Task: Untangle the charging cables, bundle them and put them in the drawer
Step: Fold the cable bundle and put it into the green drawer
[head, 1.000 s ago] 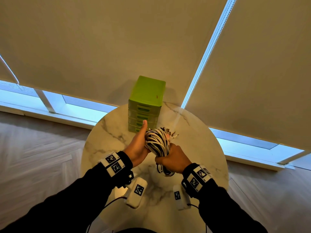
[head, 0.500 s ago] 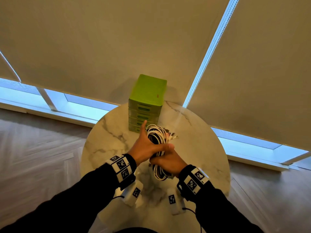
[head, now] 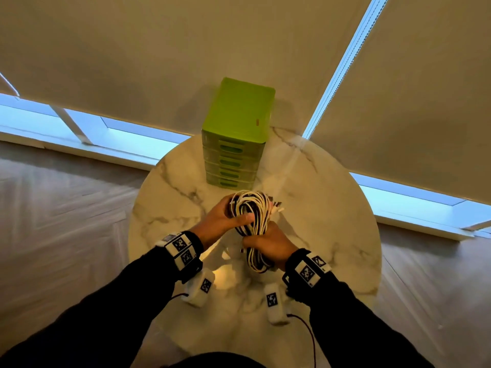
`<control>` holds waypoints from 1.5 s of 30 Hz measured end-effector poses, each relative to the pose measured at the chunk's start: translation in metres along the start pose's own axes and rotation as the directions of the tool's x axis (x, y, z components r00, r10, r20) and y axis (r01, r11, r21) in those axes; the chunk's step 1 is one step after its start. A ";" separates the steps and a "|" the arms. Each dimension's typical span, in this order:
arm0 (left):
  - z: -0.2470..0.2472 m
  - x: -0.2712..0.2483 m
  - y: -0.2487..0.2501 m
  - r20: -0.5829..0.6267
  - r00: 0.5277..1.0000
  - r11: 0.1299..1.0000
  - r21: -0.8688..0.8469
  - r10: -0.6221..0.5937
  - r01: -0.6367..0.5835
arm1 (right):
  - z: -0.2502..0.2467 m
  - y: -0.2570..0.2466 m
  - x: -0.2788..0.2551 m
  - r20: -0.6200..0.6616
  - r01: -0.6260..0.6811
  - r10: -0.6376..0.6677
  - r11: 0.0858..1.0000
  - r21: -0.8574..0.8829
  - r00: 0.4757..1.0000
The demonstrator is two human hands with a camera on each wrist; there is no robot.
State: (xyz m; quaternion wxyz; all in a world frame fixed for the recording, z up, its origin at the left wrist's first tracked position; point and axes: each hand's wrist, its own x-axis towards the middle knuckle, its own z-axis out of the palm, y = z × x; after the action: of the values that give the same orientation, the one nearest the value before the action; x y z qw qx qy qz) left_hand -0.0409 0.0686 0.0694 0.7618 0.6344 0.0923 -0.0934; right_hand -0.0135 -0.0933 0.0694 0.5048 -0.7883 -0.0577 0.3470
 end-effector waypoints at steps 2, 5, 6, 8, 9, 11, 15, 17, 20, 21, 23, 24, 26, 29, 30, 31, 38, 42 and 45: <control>-0.015 0.019 -0.018 -0.087 0.995 0.994 -0.099 -0.053 0.044 | -0.005 0.007 0.012 -0.053 -0.013 0.018 0.996 0.087 0.998; -0.032 0.056 -0.036 -0.198 0.962 0.959 -0.247 -0.187 0.136 | -0.013 0.017 0.031 -0.093 -0.001 0.014 0.990 0.139 0.996; -0.037 0.069 -0.039 -0.242 0.945 0.946 -0.288 -0.222 0.148 | -0.016 0.019 0.034 -0.103 0.007 0.009 0.989 0.151 0.995; -0.044 0.094 -0.050 -0.310 0.906 0.920 -0.351 -0.289 0.173 | -0.021 0.026 0.043 -0.105 0.007 0.012 0.984 0.176 0.994; -0.045 0.103 -0.055 -0.333 0.887 0.907 -0.377 -0.320 0.186 | -0.024 0.027 0.043 -0.104 0.017 0.001 0.984 0.175 0.995; -0.047 0.122 -0.071 -0.346 0.858 0.887 -0.400 -0.379 0.231 | -0.026 0.039 0.051 -0.091 0.011 0.007 0.982 0.190 0.996; -0.048 0.139 -0.084 -0.330 0.862 0.870 -0.443 -0.384 0.218 | -0.024 0.054 0.053 -0.072 -0.011 0.026 0.979 0.203 0.997; -0.047 0.141 -0.085 -0.330 0.858 0.851 -0.483 -0.395 0.206 | -0.024 0.058 0.052 -0.066 -0.011 0.025 0.980 0.200 0.998; -0.043 0.133 -0.088 -0.337 0.847 0.838 -0.506 -0.410 0.204 | -0.023 0.060 0.048 -0.070 -0.019 0.036 0.974 0.226 0.997; -0.041 0.128 -0.091 -0.344 0.842 0.835 -0.511 -0.416 0.204 | -0.023 0.060 0.046 -0.069 -0.017 0.034 0.974 0.224 0.997; -0.038 0.114 -0.095 -0.346 0.832 0.824 -0.525 -0.434 0.212 | -0.023 0.060 0.041 -0.071 -0.006 0.021 0.977 0.213 0.997; -0.037 0.105 -0.099 -0.342 0.826 0.818 -0.530 -0.448 0.223 | -0.023 0.060 0.038 -0.073 -0.003 0.019 0.977 0.212 0.997; -0.033 0.082 -0.106 -0.335 0.815 0.810 -0.530 -0.472 0.251 | -0.022 0.057 0.032 -0.078 -0.001 0.018 0.977 0.211 0.997; -0.027 0.044 -0.114 -0.330 0.816 0.821 -0.499 -0.475 0.276 | -0.017 0.053 0.022 -0.071 0.006 0.009 0.980 0.197 0.997; -0.024 0.030 -0.116 -0.332 0.813 0.819 -0.502 -0.478 0.277 | -0.014 0.052 0.018 -0.071 -0.003 0.017 0.981 0.194 0.997; -0.023 0.020 -0.119 -0.338 0.809 0.818 -0.504 -0.482 0.277 | -0.011 0.052 0.015 -0.068 -0.014 0.028 0.980 0.198 0.997; -0.018 -0.031 -0.127 -0.367 0.805 0.837 -0.477 -0.466 0.267 | 0.008 0.042 -0.016 -0.037 -0.018 0.026 0.976 0.217 0.999; -0.022 -0.037 -0.117 -0.353 0.800 0.848 -0.416 -0.484 0.329 | 0.017 0.038 -0.016 -0.046 -0.066 0.075 0.984 0.167 0.996; -0.030 -0.044 -0.107 -0.429 0.798 0.900 -0.303 -0.424 0.315 | 0.020 0.027 -0.003 -0.043 -0.108 0.115 0.985 0.137 0.992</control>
State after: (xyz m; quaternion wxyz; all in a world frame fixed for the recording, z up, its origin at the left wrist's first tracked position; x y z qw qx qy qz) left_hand -0.1119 0.0799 -0.0259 0.7452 0.5198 0.4121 -0.0683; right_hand -0.0349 -0.0928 0.0439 0.5379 -0.7631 0.0230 0.3576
